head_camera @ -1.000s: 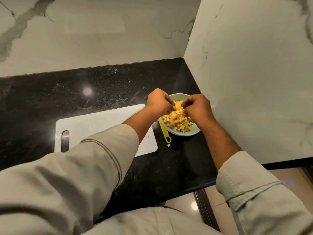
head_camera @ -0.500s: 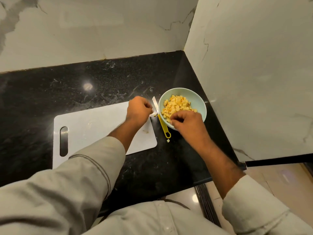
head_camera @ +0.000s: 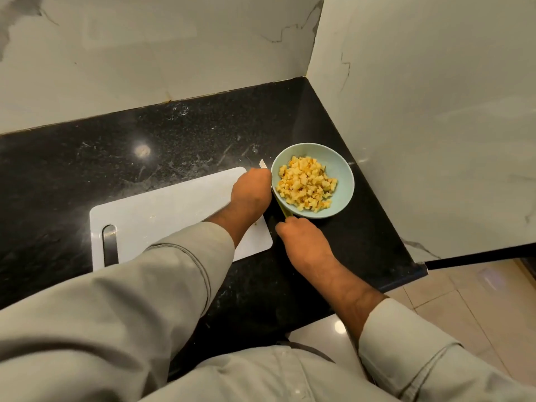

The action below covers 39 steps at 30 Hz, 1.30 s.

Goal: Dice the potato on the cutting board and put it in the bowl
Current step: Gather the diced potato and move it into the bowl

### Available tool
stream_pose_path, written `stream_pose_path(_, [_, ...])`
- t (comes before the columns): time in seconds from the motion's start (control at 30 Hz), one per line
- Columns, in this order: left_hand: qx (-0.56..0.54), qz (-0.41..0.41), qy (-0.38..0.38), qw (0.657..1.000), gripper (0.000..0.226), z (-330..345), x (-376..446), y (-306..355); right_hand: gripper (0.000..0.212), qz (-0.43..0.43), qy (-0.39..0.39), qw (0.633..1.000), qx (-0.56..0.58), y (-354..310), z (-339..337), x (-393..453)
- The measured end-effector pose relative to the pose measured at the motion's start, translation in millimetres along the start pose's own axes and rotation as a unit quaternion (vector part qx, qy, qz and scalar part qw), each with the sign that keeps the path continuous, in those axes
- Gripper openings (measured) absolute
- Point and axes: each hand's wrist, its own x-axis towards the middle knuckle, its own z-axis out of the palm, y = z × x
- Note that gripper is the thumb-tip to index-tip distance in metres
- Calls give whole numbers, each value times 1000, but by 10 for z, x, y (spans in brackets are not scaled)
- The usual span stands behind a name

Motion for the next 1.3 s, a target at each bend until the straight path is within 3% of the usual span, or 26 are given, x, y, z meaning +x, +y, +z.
stream_pose_path(0.13, [-23,6,-16,1000,8,-71,-70,-24,14,13,-3,1000,27,-50,-56,6])
stream_pose_path(0.17, [-50,-14,-11,999,16,-95,-112,-43,12,20,8,998,52,-47,-80,3])
stream_pose_path(0.27, [-183,-47,40,981,15,-148,-223,-122,14,52,86,980,173,15,-203,-8])
stream_pose_path(0.33, [-272,-13,70,960,11,-216,-284,-59,16,80,158,952,249,107,-342,11])
stream_pose_path(0.43, [-254,63,15,965,17,-274,-242,115,17,129,214,920,303,269,-515,126])
stream_pose_path(0.5, [-229,55,-20,972,17,-252,-161,171,18,155,219,915,302,339,-566,209])
stream_pose_path(0.7, [-274,9,53,960,6,-366,-184,-143,16,130,254,910,301,292,-609,297])
stream_pose_path(0.8, [-240,-24,49,969,8,-411,-357,-544,17,60,227,926,296,77,-509,299])
stream_pose_path(0.87, [-190,-67,21,979,7,-392,-532,-883,20,19,171,945,278,-120,-366,337])
stream_pose_path(0.97, [-166,-117,-28,979,25,-300,-755,-1115,33,36,68,974,215,-224,-179,385])
stream_pose_path(1.07, [-173,-133,-51,975,37,-178,-924,-1132,40,47,22,986,159,-395,-77,416])
stream_pose_path(1.23, [-88,-97,-9,991,21,-43,-964,-987,32,73,-62,990,102,-650,-109,601])
stream_pose_path(1.3, [-47,-76,-17,996,14,-79,-935,-955,27,62,-45,994,74,-717,-108,590])
